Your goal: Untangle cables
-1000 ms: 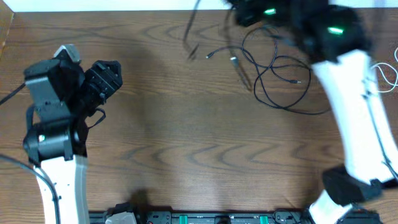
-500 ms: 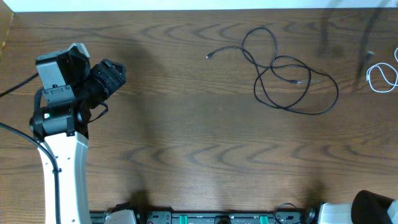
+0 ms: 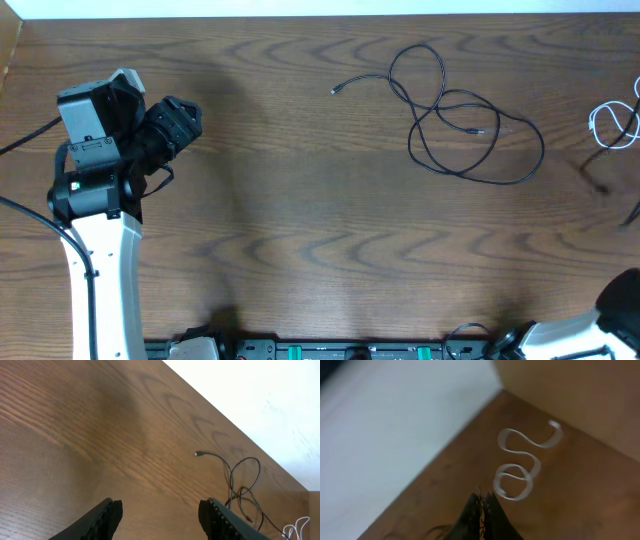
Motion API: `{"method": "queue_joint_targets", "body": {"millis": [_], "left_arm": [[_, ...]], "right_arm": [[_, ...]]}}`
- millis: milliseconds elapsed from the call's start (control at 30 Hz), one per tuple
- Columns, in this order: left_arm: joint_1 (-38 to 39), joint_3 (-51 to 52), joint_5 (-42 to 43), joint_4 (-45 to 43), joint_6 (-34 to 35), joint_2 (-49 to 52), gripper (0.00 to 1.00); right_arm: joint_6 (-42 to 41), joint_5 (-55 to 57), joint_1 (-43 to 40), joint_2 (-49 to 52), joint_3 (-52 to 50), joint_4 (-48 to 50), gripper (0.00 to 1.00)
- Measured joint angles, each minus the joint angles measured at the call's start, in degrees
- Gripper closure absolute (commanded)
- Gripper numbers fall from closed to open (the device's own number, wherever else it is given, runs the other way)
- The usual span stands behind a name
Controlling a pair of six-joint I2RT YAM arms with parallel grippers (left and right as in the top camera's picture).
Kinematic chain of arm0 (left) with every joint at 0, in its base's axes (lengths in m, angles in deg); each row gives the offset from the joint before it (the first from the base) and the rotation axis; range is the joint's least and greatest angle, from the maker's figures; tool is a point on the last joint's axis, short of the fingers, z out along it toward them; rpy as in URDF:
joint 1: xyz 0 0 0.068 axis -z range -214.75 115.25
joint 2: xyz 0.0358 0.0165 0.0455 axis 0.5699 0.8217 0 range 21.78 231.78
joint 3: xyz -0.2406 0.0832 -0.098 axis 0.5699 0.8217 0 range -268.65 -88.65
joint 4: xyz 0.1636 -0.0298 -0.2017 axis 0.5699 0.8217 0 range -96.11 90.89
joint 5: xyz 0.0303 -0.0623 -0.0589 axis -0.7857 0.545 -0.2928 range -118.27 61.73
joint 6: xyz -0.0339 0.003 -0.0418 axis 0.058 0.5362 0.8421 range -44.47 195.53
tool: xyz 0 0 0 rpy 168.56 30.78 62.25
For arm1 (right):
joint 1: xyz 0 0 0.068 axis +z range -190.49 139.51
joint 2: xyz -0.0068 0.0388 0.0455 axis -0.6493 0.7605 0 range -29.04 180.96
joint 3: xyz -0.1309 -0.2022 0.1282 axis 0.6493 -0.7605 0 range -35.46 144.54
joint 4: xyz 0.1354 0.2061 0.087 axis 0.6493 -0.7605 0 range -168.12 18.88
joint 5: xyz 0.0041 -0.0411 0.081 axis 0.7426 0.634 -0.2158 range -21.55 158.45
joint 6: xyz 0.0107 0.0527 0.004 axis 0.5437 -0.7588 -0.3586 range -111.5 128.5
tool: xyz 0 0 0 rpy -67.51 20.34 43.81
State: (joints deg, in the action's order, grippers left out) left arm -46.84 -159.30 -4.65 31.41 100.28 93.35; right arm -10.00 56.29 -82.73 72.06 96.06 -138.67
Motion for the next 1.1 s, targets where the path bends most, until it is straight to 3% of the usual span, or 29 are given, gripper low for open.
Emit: {"method": "queue_joint_targets", "body": {"millis": [467, 533, 633, 700, 867, 1100], "left_arm": [[0.0, 0.0, 0.0, 0.0, -0.6, 0.0, 0.46], [0.0, 0.0, 0.0, 0.0, -0.6, 0.0, 0.46], [0.0, 0.0, 0.0, 0.0, -0.6, 0.0, 0.46], [0.0, 0.0, 0.0, 0.0, -0.6, 0.0, 0.46], [0.0, 0.0, 0.0, 0.0, -0.6, 0.0, 0.46], [0.0, 0.0, 0.0, 0.0, -0.6, 0.0, 0.47]], "right_arm": [[-6.2, 10.3, -11.6, 13.4, 0.0, -6.0, 0.99], [-6.7, 11.0, -12.6, 14.8, 0.0, -6.9, 0.84], [-7.1, 11.7, -14.1, 17.5, 0.0, -8.1, 0.25], [-7.2, 11.7, -15.0, 19.3, 0.0, -8.8, 0.12], [-7.2, 9.9, -16.8, 21.7, 0.0, -9.4, 0.08], [-6.9, 6.9, -17.0, 21.2, 0.0, -8.4, 0.11]]}}
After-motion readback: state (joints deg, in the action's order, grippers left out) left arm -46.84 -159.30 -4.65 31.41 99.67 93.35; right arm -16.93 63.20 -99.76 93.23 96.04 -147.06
